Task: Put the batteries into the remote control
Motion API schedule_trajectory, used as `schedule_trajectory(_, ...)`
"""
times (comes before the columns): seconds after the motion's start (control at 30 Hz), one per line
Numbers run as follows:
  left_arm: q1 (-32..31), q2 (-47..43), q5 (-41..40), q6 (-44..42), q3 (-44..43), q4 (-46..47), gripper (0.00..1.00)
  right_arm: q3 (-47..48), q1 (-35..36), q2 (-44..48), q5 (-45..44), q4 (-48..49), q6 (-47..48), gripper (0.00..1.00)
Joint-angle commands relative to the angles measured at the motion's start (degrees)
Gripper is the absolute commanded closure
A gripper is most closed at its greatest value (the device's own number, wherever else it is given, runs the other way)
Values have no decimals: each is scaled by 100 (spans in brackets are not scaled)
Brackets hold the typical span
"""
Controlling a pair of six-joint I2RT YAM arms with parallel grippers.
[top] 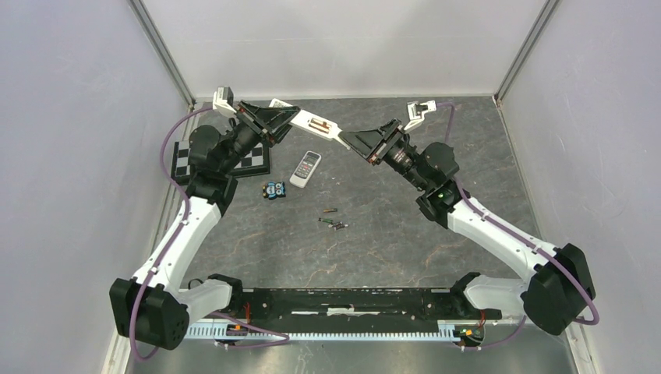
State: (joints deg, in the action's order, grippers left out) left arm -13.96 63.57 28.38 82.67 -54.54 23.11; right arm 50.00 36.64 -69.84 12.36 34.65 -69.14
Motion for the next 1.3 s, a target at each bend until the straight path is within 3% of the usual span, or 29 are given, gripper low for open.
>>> schedule_trajectory(0.0,-37,9,62,-4,-252,382,98,122,-6,-173,60,155,-74,65)
schedule_trajectory(0.1,-37,4,-27,-371,-254,2,98,150,1,-275,190,249,-240,78)
schedule_trajectory(0.43,-37,-54,-421,-1844,-379,-1149,98,77,-22,-285,420,-22,-180,100)
schedule_trajectory(0.7,-29,79,-193,-3404,-271,-1798,98,-271,-314,-82,521,-185,374,100)
schedule_trajectory(0.97,-19,-29,432,-5078,-34,-2461,98,-1591,-920,220,366,-1150,1924,100)
schedule_trajectory(1.1,-19,-146,830,-5334,94,-2398,98,-2114,-1107,-158,683,-1144,2493,100)
schedule_trajectory(1.27,-19,-234,1101,-5007,319,-1919,98,-2706,-1241,-616,1125,-540,2501,100)
